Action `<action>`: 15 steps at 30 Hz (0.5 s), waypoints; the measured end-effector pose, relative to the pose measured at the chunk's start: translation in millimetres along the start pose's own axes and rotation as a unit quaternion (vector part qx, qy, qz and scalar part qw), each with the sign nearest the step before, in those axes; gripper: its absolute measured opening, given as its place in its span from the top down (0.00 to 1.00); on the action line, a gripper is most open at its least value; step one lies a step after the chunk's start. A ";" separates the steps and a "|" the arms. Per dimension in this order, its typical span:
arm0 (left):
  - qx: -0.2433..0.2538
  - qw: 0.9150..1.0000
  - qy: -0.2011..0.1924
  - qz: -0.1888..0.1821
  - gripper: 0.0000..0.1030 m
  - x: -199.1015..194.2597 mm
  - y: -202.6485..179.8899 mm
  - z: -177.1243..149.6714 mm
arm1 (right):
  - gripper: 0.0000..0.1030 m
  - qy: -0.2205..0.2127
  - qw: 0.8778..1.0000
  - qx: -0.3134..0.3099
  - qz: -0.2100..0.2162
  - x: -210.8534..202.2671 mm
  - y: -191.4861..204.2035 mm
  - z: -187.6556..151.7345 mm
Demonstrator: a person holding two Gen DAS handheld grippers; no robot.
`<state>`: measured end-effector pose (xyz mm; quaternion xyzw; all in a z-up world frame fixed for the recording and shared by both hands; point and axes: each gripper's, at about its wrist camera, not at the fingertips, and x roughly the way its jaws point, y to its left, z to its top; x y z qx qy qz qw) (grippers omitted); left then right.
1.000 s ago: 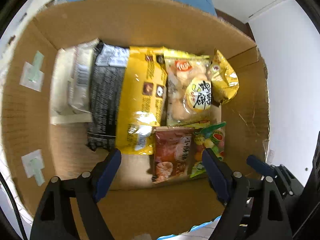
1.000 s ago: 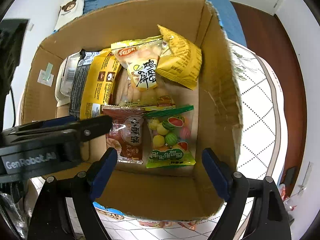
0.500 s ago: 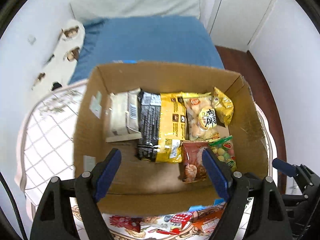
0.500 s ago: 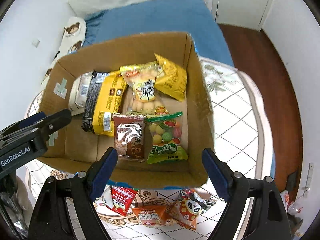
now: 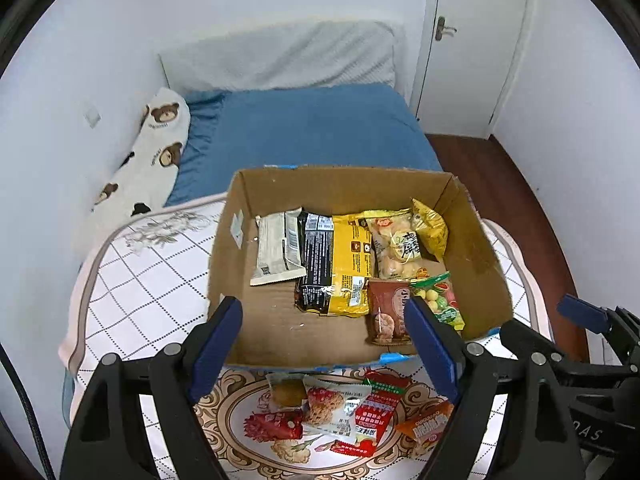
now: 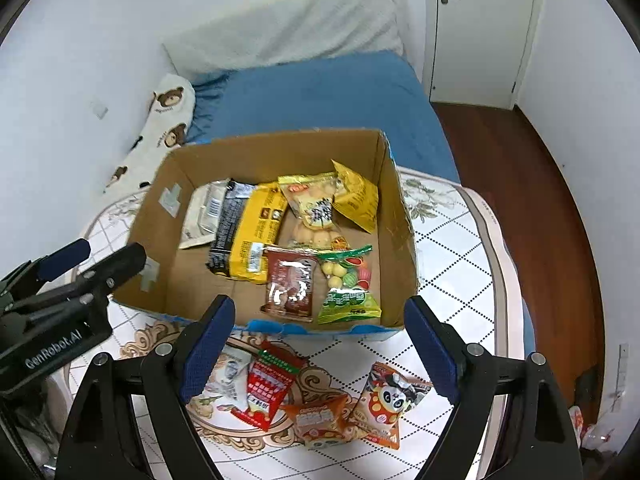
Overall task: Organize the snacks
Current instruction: 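Grasp the white cookie packet with left tool while right tool grasps panda-print bag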
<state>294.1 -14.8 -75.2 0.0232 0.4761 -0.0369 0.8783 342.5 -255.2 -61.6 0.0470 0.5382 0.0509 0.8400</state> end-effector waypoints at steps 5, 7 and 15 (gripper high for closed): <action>-0.001 1.000 -0.025 0.004 0.20 -25.9 -2.9 -11.9 | 0.14 -0.022 1.000 0.005 0.014 -24.3 4.5 -9.9; -0.003 1.000 -0.030 0.006 0.20 -33.5 -3.8 -15.9 | 0.14 -0.031 0.999 0.007 0.020 -34.4 5.5 -15.3; -0.037 0.999 0.015 0.004 0.20 -25.8 -5.1 -46.2 | 0.14 -0.009 0.998 0.041 0.051 -30.3 -19.1 -44.1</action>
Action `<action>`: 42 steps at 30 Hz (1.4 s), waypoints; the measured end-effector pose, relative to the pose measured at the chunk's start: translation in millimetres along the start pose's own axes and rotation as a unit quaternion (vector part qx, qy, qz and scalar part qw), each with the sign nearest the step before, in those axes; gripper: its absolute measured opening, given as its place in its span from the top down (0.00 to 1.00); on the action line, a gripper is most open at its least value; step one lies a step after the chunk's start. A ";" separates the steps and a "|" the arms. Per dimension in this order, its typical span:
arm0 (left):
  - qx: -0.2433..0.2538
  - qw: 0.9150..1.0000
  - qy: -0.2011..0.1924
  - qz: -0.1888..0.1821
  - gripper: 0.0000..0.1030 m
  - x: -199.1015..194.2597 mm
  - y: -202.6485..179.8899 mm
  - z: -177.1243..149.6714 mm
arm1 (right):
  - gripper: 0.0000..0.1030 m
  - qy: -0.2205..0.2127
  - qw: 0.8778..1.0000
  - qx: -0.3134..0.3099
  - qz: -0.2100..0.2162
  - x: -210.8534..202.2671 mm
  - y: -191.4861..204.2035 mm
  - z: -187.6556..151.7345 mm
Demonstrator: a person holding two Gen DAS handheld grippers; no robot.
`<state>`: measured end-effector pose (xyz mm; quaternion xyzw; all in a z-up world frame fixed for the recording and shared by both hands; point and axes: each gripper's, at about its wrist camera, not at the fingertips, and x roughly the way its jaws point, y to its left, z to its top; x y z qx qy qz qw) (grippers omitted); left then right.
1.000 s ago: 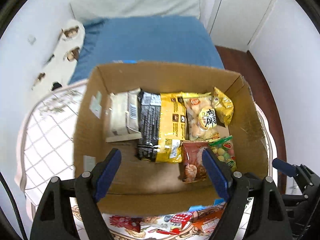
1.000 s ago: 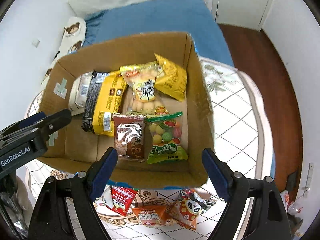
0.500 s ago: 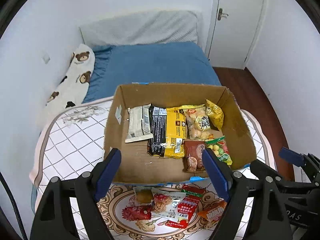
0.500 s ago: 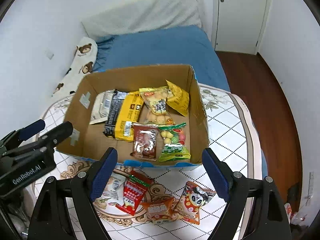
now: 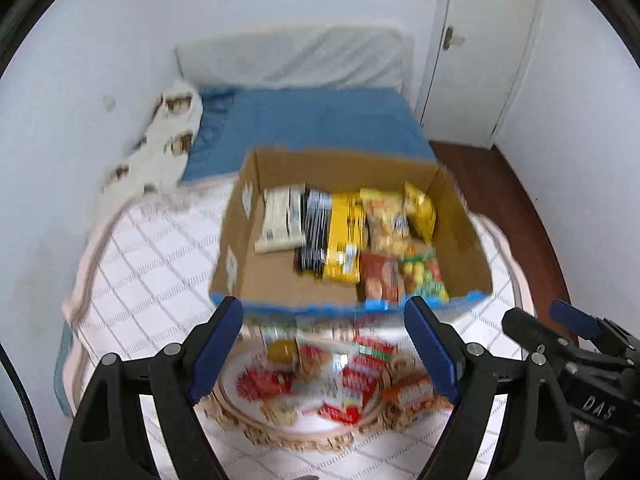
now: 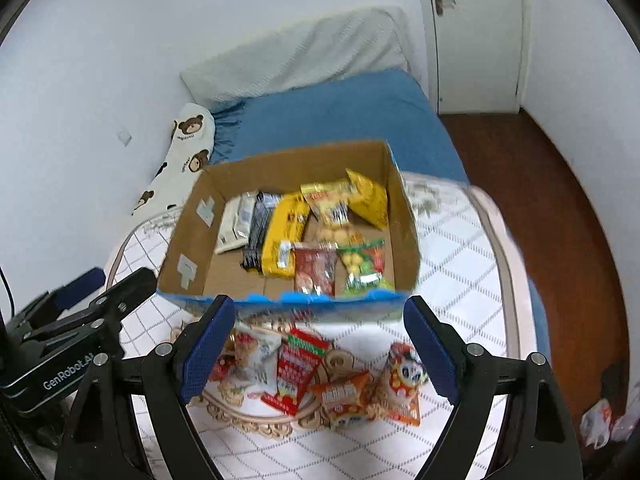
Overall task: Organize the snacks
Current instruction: 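Grasp the white cookie packet with left tool while right tool grasps panda-print bag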
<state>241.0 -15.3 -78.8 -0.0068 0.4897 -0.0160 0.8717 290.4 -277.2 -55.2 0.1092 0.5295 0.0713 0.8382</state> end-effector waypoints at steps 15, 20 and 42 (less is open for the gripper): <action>-0.081 0.973 0.218 0.018 0.20 129.4 28.5 -93.6 | 0.14 0.145 0.980 0.139 0.003 114.8 -115.4 -99.7; -0.051 0.975 0.216 0.019 0.20 148.0 26.1 -79.6 | 0.14 0.168 0.976 0.141 -0.006 142.7 -124.3 -108.1; -0.002 0.968 0.246 0.054 0.20 174.9 31.6 -109.0 | 0.14 0.173 0.975 0.136 -0.016 155.0 -109.4 -110.2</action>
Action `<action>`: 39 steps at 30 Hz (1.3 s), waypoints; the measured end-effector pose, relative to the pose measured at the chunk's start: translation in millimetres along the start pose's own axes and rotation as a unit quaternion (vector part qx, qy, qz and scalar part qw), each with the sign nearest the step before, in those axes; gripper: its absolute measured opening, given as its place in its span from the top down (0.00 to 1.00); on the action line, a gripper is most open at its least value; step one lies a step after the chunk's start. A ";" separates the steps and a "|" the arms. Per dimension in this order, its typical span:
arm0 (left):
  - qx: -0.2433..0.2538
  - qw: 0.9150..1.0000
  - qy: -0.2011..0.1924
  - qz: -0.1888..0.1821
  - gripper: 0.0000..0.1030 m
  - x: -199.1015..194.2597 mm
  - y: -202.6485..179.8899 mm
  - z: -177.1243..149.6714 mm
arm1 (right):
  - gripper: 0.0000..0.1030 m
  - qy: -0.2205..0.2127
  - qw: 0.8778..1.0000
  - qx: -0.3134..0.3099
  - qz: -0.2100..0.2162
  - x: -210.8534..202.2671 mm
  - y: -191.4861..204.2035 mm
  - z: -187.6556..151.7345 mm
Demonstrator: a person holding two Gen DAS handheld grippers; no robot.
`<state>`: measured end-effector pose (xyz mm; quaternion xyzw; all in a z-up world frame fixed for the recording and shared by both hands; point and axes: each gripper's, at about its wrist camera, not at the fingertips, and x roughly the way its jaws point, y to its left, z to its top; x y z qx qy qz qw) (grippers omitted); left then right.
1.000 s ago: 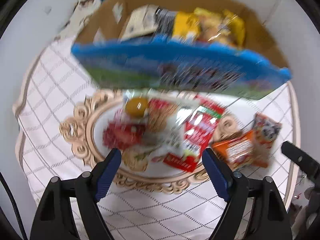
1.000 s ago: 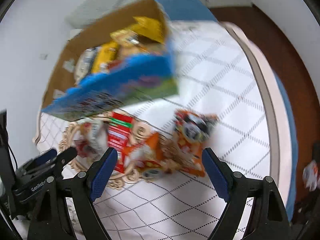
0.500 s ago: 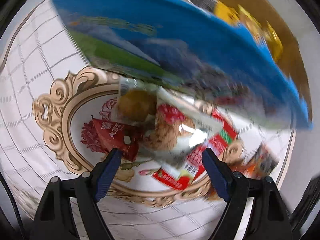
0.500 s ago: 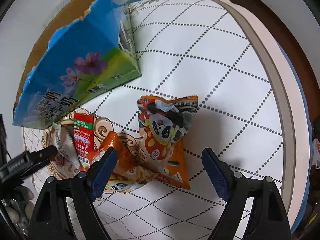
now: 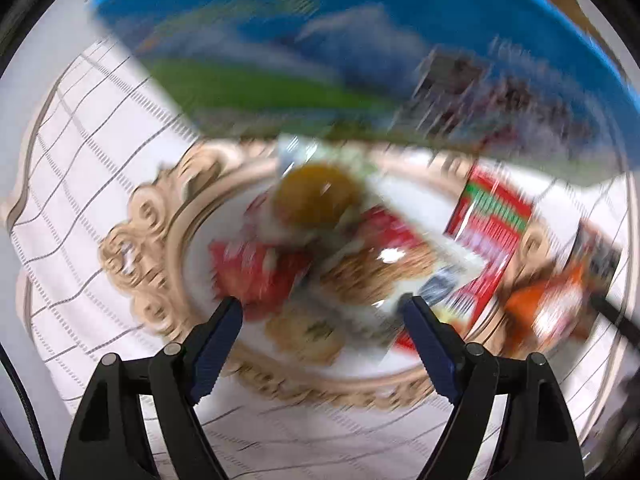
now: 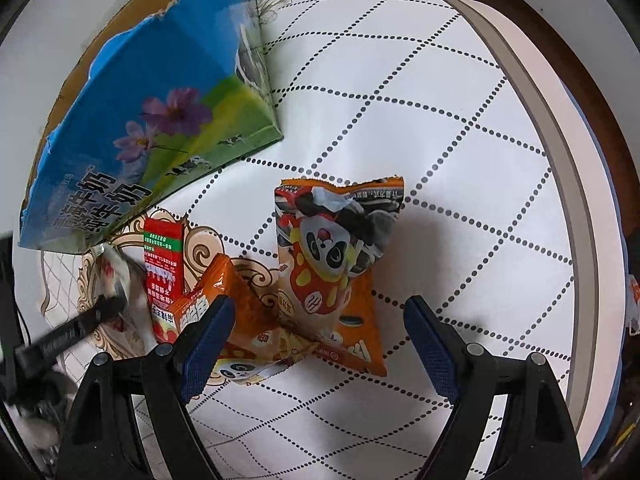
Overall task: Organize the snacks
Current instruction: 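Grasp the white cookie packet with left tool while right tool grasps panda-print bag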
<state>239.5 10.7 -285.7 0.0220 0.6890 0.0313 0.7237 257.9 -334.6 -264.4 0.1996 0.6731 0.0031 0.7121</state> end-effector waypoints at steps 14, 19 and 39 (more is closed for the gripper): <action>-0.253 0.942 0.103 -0.195 0.20 44.2 26.1 8.4 | 0.14 -0.004 1.000 0.021 0.009 1.9 -6.8 9.0; -0.253 0.945 0.089 -0.185 0.22 54.6 17.1 6.3 | 0.14 0.002 1.000 0.029 0.005 6.9 -13.2 11.7; -0.211 0.961 0.094 -0.149 0.25 55.8 25.8 17.0 | 0.43 0.004 0.993 -0.074 -0.089 28.1 5.6 17.5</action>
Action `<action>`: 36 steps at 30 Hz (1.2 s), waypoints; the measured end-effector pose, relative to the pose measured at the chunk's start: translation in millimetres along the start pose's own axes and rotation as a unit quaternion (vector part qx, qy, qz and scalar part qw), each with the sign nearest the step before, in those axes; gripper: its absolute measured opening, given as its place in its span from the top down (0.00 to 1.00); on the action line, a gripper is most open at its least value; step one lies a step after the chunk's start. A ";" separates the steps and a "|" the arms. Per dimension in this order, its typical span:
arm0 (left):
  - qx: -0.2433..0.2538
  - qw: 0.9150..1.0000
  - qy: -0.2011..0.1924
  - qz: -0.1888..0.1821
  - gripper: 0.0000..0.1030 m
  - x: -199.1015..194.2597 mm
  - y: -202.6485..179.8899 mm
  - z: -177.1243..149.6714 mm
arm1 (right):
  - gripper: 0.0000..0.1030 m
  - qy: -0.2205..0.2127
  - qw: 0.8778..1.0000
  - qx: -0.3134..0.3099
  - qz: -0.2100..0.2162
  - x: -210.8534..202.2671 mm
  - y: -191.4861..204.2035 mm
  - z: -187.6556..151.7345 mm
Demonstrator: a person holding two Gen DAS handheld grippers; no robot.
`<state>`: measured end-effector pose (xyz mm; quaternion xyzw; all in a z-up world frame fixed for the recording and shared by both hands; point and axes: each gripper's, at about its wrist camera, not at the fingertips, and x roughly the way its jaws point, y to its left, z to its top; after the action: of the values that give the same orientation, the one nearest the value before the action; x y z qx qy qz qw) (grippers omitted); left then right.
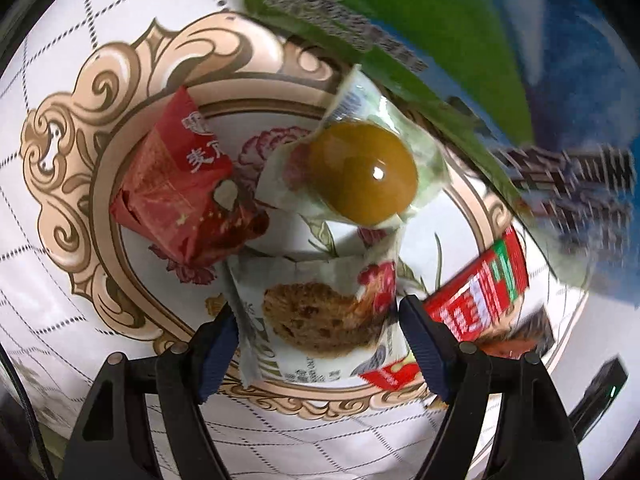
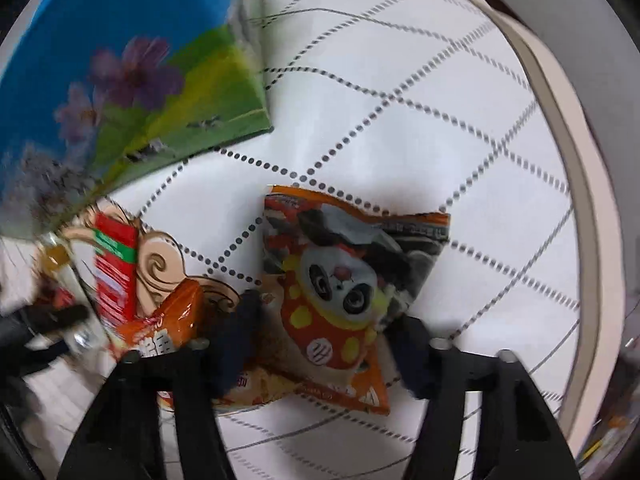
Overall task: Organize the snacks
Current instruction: 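Grasp the white cookie packet with left tool while right tool grasps panda-print bag, then carry both packets into the box and open both tools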
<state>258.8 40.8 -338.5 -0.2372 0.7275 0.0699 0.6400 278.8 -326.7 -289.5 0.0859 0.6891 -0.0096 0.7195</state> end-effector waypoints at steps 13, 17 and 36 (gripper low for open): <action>0.191 0.967 -0.065 0.155 0.35 21.6 -79.6 -22.4 | 0.33 0.009 1.000 0.007 -0.022 1.6 -14.7 -0.7; 0.199 0.966 -0.070 0.150 0.44 1.6 -63.3 -30.8 | 0.46 -0.012 0.999 -0.008 -0.038 3.9 -13.9 -2.0; 0.288 0.944 -0.155 0.050 0.46 -190.1 -69.4 -64.3 | 0.49 -0.088 0.982 -0.064 0.152 -149.2 35.2 17.9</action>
<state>244.2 2.4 -130.2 0.0078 0.6196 -0.0744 0.7813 293.7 -310.1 -136.8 0.1423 0.6011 0.1367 0.7744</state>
